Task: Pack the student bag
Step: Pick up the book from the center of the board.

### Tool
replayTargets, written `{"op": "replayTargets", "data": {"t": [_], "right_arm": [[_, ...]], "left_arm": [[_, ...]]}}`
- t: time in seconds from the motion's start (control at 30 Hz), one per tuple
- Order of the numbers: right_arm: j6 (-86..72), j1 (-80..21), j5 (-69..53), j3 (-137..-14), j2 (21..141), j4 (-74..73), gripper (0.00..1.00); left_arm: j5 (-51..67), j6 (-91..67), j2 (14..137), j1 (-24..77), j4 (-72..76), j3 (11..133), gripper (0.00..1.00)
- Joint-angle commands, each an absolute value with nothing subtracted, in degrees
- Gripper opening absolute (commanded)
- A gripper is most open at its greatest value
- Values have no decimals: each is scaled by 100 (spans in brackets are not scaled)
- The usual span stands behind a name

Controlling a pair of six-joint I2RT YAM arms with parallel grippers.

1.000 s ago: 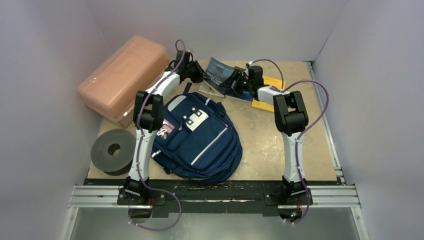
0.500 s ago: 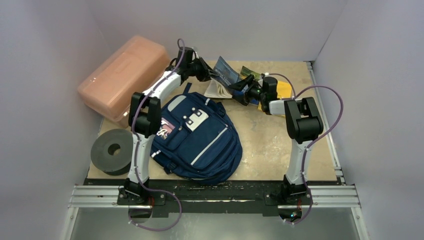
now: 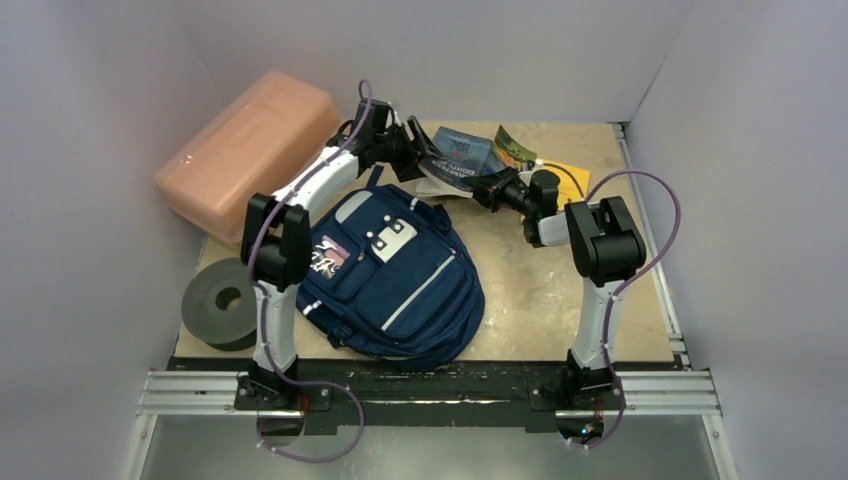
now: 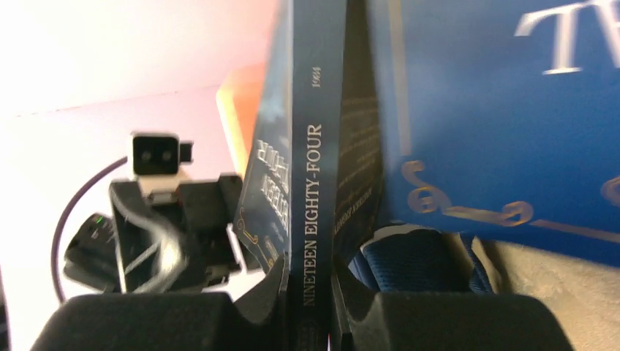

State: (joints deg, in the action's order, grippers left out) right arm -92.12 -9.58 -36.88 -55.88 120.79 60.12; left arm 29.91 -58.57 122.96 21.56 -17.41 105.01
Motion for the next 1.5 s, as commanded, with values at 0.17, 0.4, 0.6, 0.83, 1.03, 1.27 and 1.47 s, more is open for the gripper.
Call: {"op": "replayTargets", "data": {"t": [0.17,0.4,0.6,0.83,1.03,1.27,1.47], "right_arm": [[-4994,-896,-3778,-7392,10066,929,0],[-1288,-1445,-3281,-8719,9325,-2468,0],[-649,-3219,-354,-7780,7850,-2237,0],[137,-5183,1596,-7089,7168,-1425,0],[579,-6380,3423,-7652,7714,-1619,0],[715,-7189,4379,-8306,8356,-1664,0],[1087,-7625,4702,-8196,8613,-1188,0]], "left_arm": [[1160,-3830,9500,2277,-4233,9316,74],[1969,-2416,7579,2276,-4401,8482,73],[1889,-2621,6156,2276,-4485,8465,75],[1600,-5925,6126,2268,-5164,8557,82],[1435,-6670,6337,2268,-5762,8764,94],[482,-6905,6630,2276,-6962,8657,94],[-96,-7116,6816,2276,-6926,8435,78]]}}
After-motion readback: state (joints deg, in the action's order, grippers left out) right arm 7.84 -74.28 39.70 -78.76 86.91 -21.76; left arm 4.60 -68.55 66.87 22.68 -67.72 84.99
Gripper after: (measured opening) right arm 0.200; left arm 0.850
